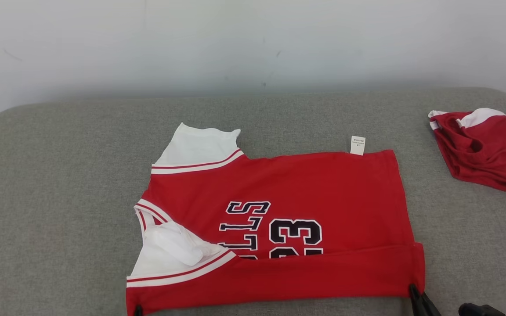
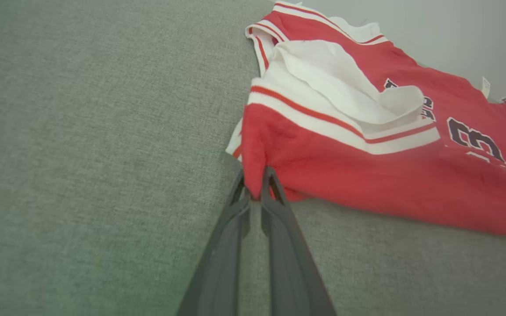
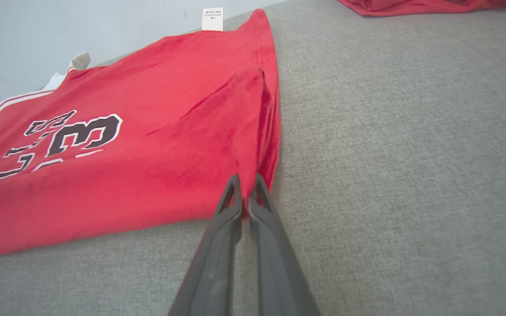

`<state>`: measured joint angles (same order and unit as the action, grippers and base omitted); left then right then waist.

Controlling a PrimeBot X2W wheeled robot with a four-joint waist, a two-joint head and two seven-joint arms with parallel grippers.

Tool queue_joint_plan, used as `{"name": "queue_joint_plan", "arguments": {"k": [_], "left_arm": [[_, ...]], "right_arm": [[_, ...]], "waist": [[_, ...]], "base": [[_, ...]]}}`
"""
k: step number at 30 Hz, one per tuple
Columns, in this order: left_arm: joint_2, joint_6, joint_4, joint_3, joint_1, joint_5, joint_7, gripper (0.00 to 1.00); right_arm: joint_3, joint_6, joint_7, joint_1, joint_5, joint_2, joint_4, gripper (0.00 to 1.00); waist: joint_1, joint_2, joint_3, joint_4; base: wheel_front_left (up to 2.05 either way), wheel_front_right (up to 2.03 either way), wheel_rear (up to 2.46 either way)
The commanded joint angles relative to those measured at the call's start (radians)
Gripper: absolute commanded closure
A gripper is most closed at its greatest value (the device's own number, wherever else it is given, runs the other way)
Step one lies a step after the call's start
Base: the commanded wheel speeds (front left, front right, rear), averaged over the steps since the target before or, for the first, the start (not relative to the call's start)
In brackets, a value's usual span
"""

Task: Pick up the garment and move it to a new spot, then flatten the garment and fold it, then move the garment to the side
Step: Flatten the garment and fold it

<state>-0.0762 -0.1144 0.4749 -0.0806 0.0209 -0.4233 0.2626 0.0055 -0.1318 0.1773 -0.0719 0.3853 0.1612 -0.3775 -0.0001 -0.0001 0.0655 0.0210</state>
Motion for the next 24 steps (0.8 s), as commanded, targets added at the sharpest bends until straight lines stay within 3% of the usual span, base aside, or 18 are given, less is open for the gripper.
{"name": "queue_joint_plan", "arguments": {"k": [1,11,12,13,14,18,24], "left_arm": [[0.002,0.003,-0.009,0.003,0.015,0.007,0.003,1.0],[-0.003,0.008,0.001,0.006,0.011,0.0,0.003,1.0],[-0.004,0.007,0.002,0.004,0.01,0.001,0.003,1.0],[-0.008,0.009,-0.016,0.011,0.01,0.012,0.003,0.42],[-0.007,0.009,-0.022,0.014,0.014,0.015,0.003,0.0],[-0.002,0.019,-0.093,0.05,0.028,0.049,0.003,0.0],[0.007,0.042,-0.285,0.106,0.046,0.195,0.003,0.0]], "right_arm": [[-0.013,0.003,-0.012,-0.023,-0.002,-0.004,0.016,1.0],[-0.053,0.003,-0.054,-0.06,-0.041,-0.03,0.083,1.0],[-0.056,0.003,-0.05,-0.063,-0.052,-0.03,0.084,0.63],[-0.069,0.003,-0.036,-0.067,-0.063,-0.038,0.087,0.0],[-0.074,0.003,-0.026,-0.066,-0.067,-0.041,0.092,0.0],[-0.091,0.003,0.039,-0.045,-0.086,-0.053,0.128,0.0],[-0.063,0.003,0.084,-0.011,-0.099,-0.066,0.182,0.0]], "waist": [[0.0001,0.0001,0.005,0.003],[0.0001,0.0001,0.009,0.001],[0.0001,0.0001,0.008,0.001],[0.0001,0.0001,0.003,0.004],[0.0001,0.0001,0.002,0.005],[0.0001,0.0001,-0.001,0.01],[0.0001,0.0001,0.002,0.015]], "base": [[0.0,0.0,0.0],[0.0,0.0,0.0],[0.0,0.0,0.0],[0.0,0.0,0.0],[0.0,0.0,0.0],[0.0,0.0,0.0],[0.0,0.0,0.0]]}}
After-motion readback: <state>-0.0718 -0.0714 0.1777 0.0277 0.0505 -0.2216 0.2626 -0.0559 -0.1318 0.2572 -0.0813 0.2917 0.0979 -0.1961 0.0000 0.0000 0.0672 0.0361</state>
